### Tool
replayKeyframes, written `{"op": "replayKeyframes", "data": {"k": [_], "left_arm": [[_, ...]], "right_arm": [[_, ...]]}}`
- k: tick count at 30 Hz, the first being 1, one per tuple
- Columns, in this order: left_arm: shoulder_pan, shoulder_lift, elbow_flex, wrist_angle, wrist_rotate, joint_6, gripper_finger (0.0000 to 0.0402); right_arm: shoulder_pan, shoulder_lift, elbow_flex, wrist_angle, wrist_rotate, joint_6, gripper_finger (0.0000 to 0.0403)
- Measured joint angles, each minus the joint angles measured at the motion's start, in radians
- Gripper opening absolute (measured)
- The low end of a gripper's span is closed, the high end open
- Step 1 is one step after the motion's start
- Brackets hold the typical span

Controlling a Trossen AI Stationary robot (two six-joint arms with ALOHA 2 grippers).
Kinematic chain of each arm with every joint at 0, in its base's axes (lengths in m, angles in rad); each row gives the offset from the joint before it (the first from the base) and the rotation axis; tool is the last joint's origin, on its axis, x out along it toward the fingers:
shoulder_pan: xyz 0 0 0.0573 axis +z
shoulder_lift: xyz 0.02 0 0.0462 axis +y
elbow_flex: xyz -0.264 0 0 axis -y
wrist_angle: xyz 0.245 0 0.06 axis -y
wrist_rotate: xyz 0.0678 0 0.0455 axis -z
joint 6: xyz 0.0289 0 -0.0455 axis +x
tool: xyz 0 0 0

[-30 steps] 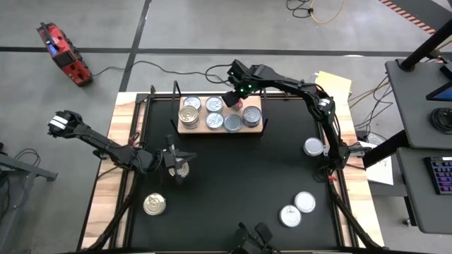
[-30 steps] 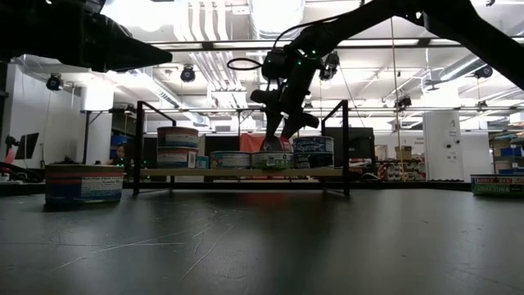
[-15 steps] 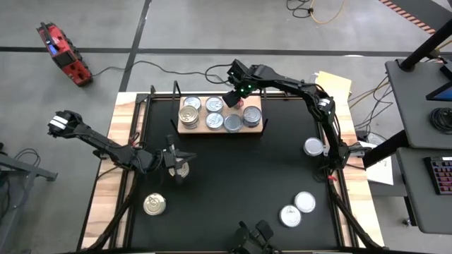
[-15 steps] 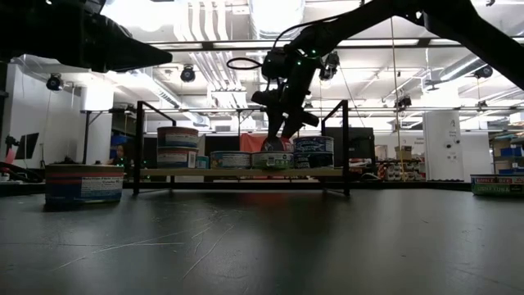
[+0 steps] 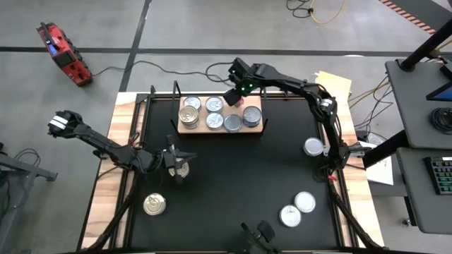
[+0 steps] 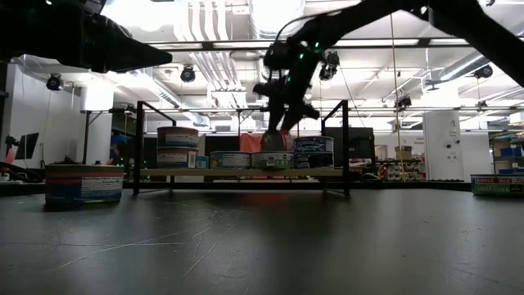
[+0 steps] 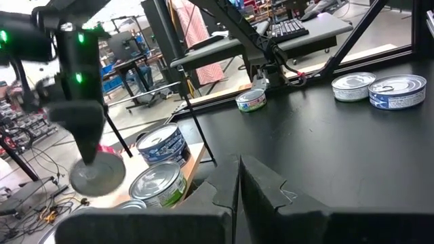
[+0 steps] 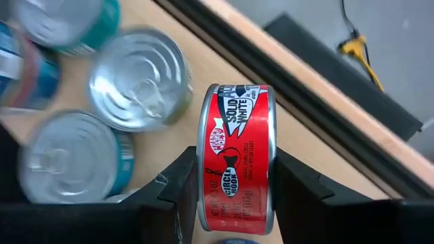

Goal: Stack canned seafood by type on shelf
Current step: Put the red tuna can on the shelf

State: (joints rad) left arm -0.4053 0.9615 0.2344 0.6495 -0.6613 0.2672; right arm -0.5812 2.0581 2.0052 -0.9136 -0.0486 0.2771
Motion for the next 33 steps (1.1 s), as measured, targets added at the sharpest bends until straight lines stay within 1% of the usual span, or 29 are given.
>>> {"op": "replayKeyframes", "data": {"k": [3,8,12,15,18,20,22,25,27,30,33], "left_arm": [[0.0,0.0,0.0,-0.001,0.0,-0.008,0.0],[0.0,0.0,0.0,-0.001,0.0,-0.017,0.0],[0.0,0.0,0.0,0.0,0.0,-0.031,0.0],[0.0,0.0,0.0,0.0,0.0,-0.049,0.0],[0.0,0.0,0.0,0.002,0.0,-0.055,0.0],[0.0,0.0,0.0,0.007,0.026,-0.101,0.0],[0.0,0.0,0.0,0.024,0.123,-0.125,0.0],[0.0,0.009,0.0,0.096,0.276,-0.152,0.0],[0.0,0.032,0.001,0.155,0.332,-0.171,0.0],[0.0,0.083,0.001,0.25,0.35,-0.17,0.0],[0.001,0.135,0.001,0.335,0.349,-0.168,0.0]], "right_arm": [[0.001,-0.049,0.0,0.005,-0.008,0.0,0.0138],[0.032,-0.142,-0.002,0.003,-0.057,-0.017,0.0138],[0.106,-0.235,-0.044,0.015,-0.065,-0.048,0.0138],[0.178,-0.305,-0.133,0.087,-0.06,-0.058,0.0138],[0.257,-0.389,-0.268,0.226,-0.057,-0.058,0.0139],[0.313,-0.455,-0.375,0.33,-0.056,-0.058,0.0139],[0.369,-0.518,-0.494,0.469,-0.056,-0.054,0.0139],[0.449,-0.599,-0.678,0.665,-0.057,-0.038,0.0139],[0.498,-0.641,-0.796,0.811,-0.048,-0.028,0.014],[0.566,-0.686,-0.948,1.045,-0.029,-0.032,0.014],[0.619,-0.697,-1.078,1.253,-0.028,-0.032,0.014]]}}
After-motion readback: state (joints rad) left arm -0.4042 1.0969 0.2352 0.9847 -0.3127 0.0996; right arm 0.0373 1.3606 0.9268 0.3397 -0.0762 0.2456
